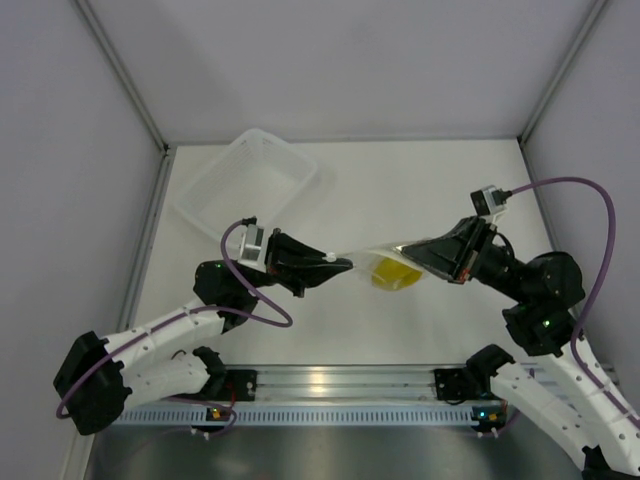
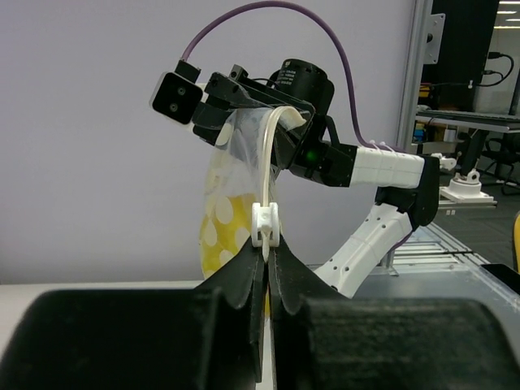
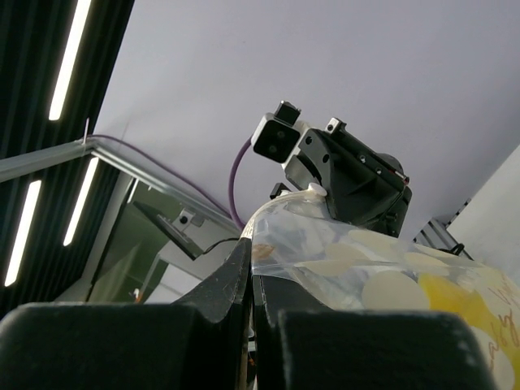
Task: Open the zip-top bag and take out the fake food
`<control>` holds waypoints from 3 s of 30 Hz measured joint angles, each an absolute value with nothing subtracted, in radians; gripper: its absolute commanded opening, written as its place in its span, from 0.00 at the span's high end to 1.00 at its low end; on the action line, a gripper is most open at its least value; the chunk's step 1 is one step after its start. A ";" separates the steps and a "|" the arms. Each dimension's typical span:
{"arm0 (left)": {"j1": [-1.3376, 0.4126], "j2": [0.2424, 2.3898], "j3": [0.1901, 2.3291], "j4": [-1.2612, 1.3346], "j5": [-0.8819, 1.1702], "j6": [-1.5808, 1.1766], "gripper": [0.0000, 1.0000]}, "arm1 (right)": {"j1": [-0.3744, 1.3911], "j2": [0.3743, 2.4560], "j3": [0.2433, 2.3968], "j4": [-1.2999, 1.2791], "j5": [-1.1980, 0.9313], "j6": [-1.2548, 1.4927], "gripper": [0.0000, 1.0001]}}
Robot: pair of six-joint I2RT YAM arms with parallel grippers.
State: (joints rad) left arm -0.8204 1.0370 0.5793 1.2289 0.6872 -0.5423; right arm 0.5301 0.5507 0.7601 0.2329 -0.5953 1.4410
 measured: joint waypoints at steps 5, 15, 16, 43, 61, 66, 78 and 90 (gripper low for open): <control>-0.821 1.037 0.579 1.229 0.687 -0.549 1.00 | 0.530 0.550 0.760 0.240 -0.596 1.443 1.00; -0.821 0.994 0.547 1.138 0.635 -0.512 1.00 | 0.531 0.554 0.785 0.143 -0.571 1.288 0.26; -0.821 0.976 0.547 1.103 0.629 -0.498 1.00 | 0.532 0.558 0.801 0.103 -0.561 1.242 0.16; -0.821 0.931 1.080 -0.329 0.374 -0.180 1.00 | 0.534 0.641 0.939 -0.353 -0.523 0.343 0.03; -0.821 1.172 1.276 -0.599 0.467 -0.046 1.00 | 0.559 0.823 0.973 -0.322 -0.686 0.224 0.21; -0.821 1.185 1.279 -0.635 0.525 -0.004 1.00 | 0.686 0.937 1.028 -0.353 -0.668 0.134 0.24; -0.831 1.222 1.264 -0.661 0.688 0.058 1.00 | 0.789 0.936 1.038 -0.353 -0.621 -0.053 0.33; -0.859 1.182 1.259 -0.666 0.738 0.130 1.00 | 0.789 0.983 1.048 -0.366 -0.754 -0.042 0.53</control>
State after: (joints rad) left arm -0.8589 1.1820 1.2594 -0.6659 0.7376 0.1299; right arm 0.7891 0.9829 1.0485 -0.3660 -0.7540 -0.0422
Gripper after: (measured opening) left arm 0.019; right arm 0.515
